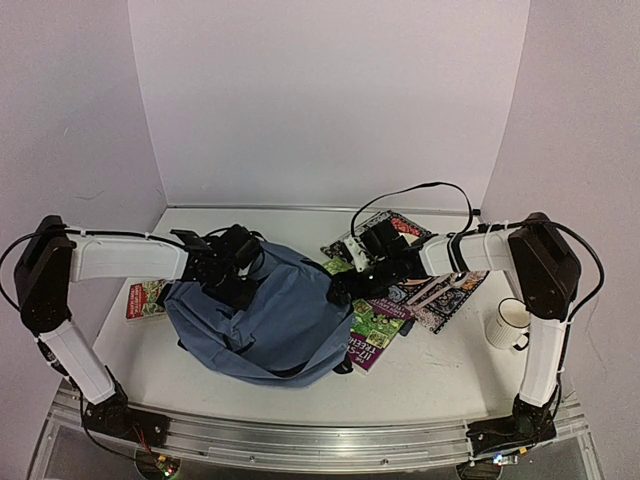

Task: Pack the student bag
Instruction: Pick up the lower front pocket of the student bag, then grab the glue stick from the center of the board.

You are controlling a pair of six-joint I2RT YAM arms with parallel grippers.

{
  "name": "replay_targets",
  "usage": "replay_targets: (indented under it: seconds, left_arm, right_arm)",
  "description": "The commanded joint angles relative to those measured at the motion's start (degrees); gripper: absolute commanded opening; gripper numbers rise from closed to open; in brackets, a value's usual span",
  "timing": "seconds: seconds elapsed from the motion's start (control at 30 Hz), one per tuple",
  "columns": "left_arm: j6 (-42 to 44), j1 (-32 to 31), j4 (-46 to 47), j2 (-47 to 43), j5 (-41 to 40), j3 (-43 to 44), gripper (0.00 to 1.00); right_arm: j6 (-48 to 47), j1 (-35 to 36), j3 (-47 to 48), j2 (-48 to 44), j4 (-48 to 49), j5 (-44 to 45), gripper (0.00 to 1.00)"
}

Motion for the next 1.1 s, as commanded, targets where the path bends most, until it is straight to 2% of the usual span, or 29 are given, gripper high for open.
replay_targets:
  seconds: [0.0, 0.3, 0.5, 0.73, 0.83, 1.07]
  left_arm:
    - [-2.7, 0.0, 0.2, -8.4, -4.2, 3.4, 0.0]
    - [-4.9, 0.0, -0.3, -11.9, -6.6, 2.8, 0.0]
    - [-6.7, 0.0, -0.2, -12.3, -6.7, 2.4, 0.0]
    - [-7.5, 0.0, -0.1, -11.2, -4.7, 2.5, 0.0]
    - [-7.8, 0.0, -0.1, -11.4, -4.5, 2.1, 0.0]
    - [-7.3, 0.0, -0.2, -12.5, -5.8, 1.9, 0.0]
  right_arm:
    - [0.9, -0.1, -0.2, -1.4, -4.1, 1.6, 0.89]
    - [1.6, -0.2, 0.4, -8.4, -6.5, 2.2, 0.89]
    - [3.8, -1.4, -3.5, -14.8, -13.9, 14.3, 0.89]
    - [13.0, -2.3, -10.6, -17.5, -22.0, 26.6, 0.85]
    - [17.3, -2.5, -13.8, -18.6, -22.8, 27.3, 0.81]
    - [20.7, -2.5, -18.7, -19.5, -22.5, 26.0, 0.6]
